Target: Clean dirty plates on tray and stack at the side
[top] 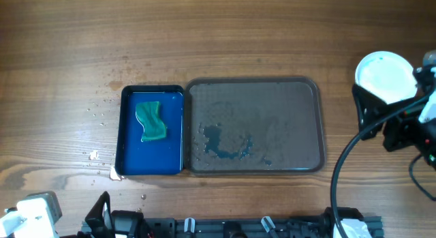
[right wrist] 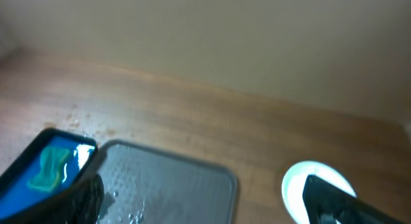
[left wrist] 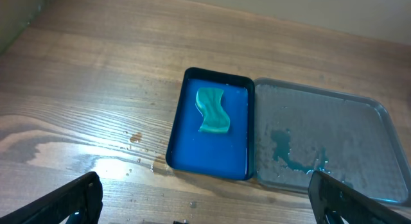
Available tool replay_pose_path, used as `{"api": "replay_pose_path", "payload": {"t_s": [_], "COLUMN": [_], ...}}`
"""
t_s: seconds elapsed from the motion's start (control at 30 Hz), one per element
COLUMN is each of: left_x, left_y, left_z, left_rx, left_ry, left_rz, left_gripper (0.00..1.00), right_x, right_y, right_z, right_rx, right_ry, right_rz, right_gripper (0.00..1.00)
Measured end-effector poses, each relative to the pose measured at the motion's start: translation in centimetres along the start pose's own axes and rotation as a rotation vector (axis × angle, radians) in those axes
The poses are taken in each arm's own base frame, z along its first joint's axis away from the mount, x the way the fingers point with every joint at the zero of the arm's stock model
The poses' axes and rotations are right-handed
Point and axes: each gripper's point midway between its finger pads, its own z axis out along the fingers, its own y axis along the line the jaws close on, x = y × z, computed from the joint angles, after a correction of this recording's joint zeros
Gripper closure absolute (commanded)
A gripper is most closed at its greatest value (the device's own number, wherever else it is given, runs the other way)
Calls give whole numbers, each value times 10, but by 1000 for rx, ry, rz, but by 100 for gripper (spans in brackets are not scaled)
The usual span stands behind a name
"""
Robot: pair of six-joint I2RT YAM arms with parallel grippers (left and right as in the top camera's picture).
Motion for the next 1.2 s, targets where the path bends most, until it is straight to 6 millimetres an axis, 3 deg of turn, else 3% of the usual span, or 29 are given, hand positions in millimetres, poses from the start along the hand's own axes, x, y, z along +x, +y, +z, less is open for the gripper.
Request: {"api": "replay_pose_path", "payload": {"t_s": [0.17, 0.4, 0.67, 0.9, 1.07, 1.2], "left_x": [1, 1, 1, 1, 1, 1], "left_y": [0, 0, 0, 0, 0, 0], "left_z": [0, 0, 0, 0, 0, 0], "left_rx": [0, 0, 0, 0, 0, 0], "left_ry": [3, 2, 2, 2, 2, 2], "left_rz": [0, 0, 0, 0, 0, 0], "left_gripper": [0, 0, 0, 0, 0, 0], "right_x": [21, 89, 130, 161, 164, 172], "right_y": [2, 7, 21, 23, 24, 22], "right_z": [6, 58, 68, 76, 74, 83], "right_rx": [24, -42, -144, -152, -148, -141], "right_ry": [-222, -488, -772, -825, -837, -787], "right_rz": [45, 171, 174, 165, 159, 176], "right_gripper": [0, 0, 0, 0, 0, 0]}}
